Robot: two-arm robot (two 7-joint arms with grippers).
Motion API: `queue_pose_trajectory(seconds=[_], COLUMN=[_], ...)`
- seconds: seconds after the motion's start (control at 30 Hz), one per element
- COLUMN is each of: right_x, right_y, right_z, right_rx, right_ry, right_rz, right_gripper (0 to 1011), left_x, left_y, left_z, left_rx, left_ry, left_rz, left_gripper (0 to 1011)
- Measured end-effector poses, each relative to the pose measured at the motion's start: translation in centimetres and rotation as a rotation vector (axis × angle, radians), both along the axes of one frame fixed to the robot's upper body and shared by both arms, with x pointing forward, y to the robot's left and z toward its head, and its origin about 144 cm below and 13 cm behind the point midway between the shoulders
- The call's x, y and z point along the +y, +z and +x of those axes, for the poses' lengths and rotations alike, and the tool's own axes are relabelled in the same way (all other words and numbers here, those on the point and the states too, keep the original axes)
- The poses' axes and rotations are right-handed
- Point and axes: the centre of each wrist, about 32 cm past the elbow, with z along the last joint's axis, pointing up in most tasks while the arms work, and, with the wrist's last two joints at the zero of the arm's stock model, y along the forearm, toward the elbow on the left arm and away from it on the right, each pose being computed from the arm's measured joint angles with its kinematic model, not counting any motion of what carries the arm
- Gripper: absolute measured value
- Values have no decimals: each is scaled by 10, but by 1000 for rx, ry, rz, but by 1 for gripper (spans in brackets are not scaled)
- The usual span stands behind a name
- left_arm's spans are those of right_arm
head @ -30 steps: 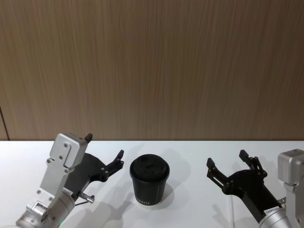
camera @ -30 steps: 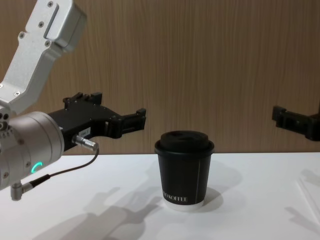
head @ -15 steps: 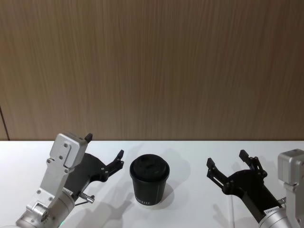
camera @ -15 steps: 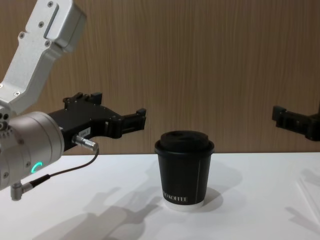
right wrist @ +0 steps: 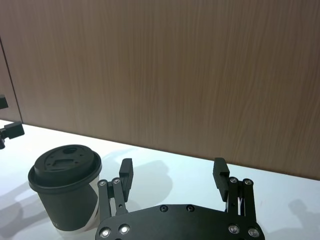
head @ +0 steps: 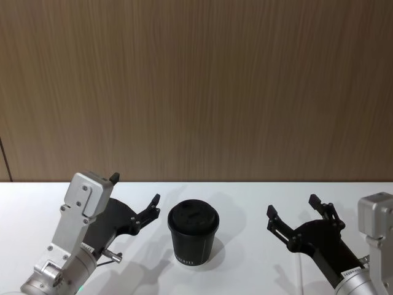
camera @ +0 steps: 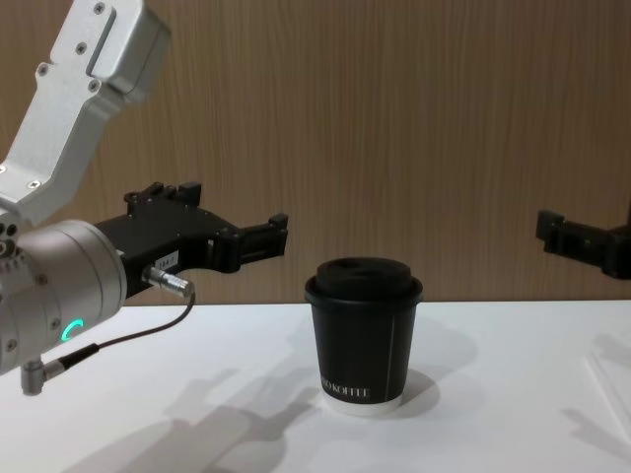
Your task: Pick up the straw with one hand, pass it to the other hand, and insert it into the cup.
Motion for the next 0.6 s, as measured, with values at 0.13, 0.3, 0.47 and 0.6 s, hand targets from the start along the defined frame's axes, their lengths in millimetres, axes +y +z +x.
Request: queue_pose_trajectory(seconds=[0.13, 0.3, 0.47, 0.6], right_x=[-1, -2, -4, -6], right_y=[4, 11, 19, 25], right_z=[0, 0, 0, 0], right_rx=[12, 43, 93, 137], right_ry=[9, 20, 29, 28], right_rz=[-23, -51, -83, -104], right_gripper=[1001, 1001, 1001, 1001], left_x=[0, 0, 0, 0], left_y=[0, 0, 0, 0], left_z=[0, 0, 0, 0], left_rx=[0, 0, 0, 0], left_ry=[0, 0, 0, 0], left_rz=[0, 0, 0, 0], left_gripper=[1003, 1003, 1003, 1003])
